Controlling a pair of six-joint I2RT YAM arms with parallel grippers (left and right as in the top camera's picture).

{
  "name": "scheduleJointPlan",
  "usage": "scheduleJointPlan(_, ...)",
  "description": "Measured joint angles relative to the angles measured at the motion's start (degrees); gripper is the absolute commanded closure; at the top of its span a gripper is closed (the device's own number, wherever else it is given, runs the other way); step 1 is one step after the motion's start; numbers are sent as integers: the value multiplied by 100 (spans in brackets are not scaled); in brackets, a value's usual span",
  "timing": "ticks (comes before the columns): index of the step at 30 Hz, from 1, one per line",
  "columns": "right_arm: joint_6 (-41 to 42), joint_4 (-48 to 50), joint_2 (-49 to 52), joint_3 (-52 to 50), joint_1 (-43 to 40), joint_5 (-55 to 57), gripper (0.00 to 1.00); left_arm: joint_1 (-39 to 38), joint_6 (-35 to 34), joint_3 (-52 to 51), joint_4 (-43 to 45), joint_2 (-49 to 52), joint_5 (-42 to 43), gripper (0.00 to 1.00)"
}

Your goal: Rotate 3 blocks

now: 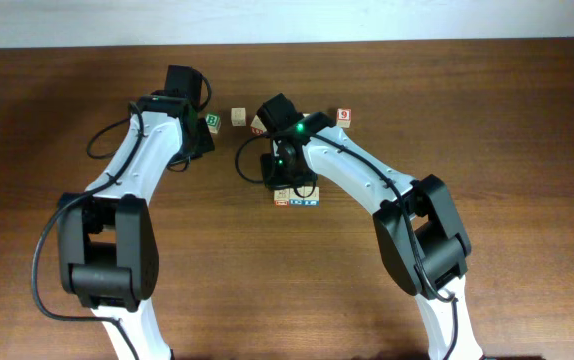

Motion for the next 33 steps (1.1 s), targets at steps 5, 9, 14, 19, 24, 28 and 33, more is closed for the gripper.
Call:
scheduleJointPlan(5, -35, 94, 0, 83, -2, -48, 84, 0, 63, 0, 125, 0, 0, 98)
scheduleJointPlan(9, -98, -763, -42, 1204, -46, -205, 84, 17, 439, 1093, -1067, 59, 122, 100)
scheduleJointPlan(14, -505, -2573, -796, 3071, -529, -496, 85, 7, 1038, 2590, -2216, -188, 1036, 99)
scheduleJointPlan(19, -1370, -3985, -1550, 3383, -1322, -1141, 85, -35, 1648, 2638, -2946, -396, 2015, 100)
scheduleJointPlan(24, -1980, -3899, -1530, 2487, -1674, -1311, 94, -363, 1832, 1954, -2350, -417, 2293, 100)
scheduleJointPlan(28, -1858, -2461, -1478, 813, -1674, -1360, 95, -708, 1386, 667, -1401, -411, 2347, 100)
scheduleJointPlan(33, -1641, -1104, -1408, -876, -1674, -1353, 94, -879, 894, -636, -407, -404, 2345, 100)
